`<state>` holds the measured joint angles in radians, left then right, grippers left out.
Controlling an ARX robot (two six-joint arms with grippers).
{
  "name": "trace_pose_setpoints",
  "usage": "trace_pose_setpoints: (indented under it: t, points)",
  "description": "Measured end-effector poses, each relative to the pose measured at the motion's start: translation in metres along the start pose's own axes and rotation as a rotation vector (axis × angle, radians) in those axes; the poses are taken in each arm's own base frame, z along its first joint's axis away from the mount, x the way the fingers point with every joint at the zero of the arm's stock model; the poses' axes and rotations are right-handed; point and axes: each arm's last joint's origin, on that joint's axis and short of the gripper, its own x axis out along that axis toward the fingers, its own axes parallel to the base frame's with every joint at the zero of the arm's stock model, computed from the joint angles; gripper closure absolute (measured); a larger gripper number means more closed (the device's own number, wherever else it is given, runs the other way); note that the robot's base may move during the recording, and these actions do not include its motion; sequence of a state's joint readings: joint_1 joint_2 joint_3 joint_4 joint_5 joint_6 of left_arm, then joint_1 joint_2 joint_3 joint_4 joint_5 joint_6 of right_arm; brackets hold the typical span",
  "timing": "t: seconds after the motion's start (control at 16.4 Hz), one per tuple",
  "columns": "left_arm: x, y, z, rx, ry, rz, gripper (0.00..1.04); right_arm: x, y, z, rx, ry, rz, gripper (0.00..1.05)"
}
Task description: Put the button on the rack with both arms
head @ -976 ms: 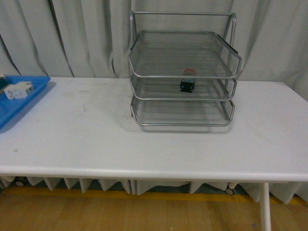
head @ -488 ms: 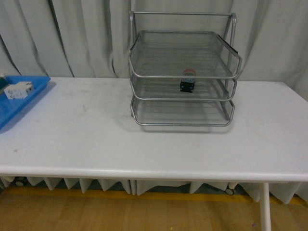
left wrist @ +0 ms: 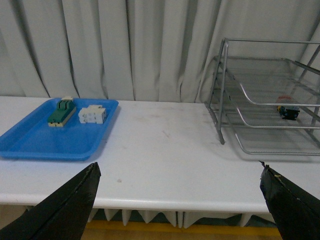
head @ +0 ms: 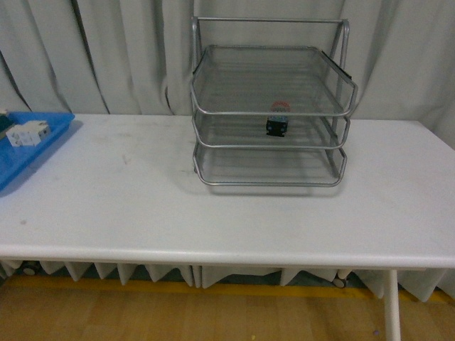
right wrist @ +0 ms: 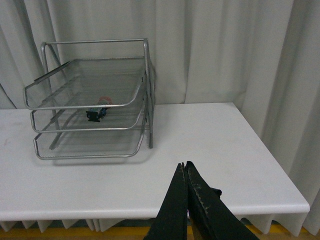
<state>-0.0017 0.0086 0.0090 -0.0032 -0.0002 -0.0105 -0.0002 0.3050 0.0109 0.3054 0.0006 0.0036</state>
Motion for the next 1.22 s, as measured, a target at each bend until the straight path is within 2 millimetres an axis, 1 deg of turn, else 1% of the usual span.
trace_pose_setpoints:
  t: [0.49,0.55,0.67,0.79,1.1,1.16,1.22]
  points:
    - [0.0,0.0,0.0,0.0,0.0,0.0,0.07,-0.009,0.0,0.0,0.0,-0.002,0.0,1.03]
    - [0.0,0.0,0.0,0.0,0.0,0.0,0.07,-0.014,0.0,-0.007,-0.001,0.054,0.002,1.03]
    - [0.0,0.0,0.0,0.0,0.0,0.0,0.07,-0.02,0.0,-0.001,0.0,-0.014,0.001,1.03]
    - [0.0,0.0,0.0,0.0,0.0,0.0,0.07,-0.019,0.0,-0.004,0.0,0.014,0.0,1.03]
    - [0.0,0.0,0.0,0.0,0.0,0.0,0.07,-0.02,0.0,-0.003,0.0,0.007,0.0,1.03]
    - [0.0,0.0,0.0,0.0,0.0,0.0,0.07,-0.02,0.0,-0.003,-0.001,0.007,0.0,0.98]
    - [0.0,0.0,0.0,0.0,0.0,0.0,0.07,-0.02,0.0,-0.003,-0.001,0.007,0.0,0.89]
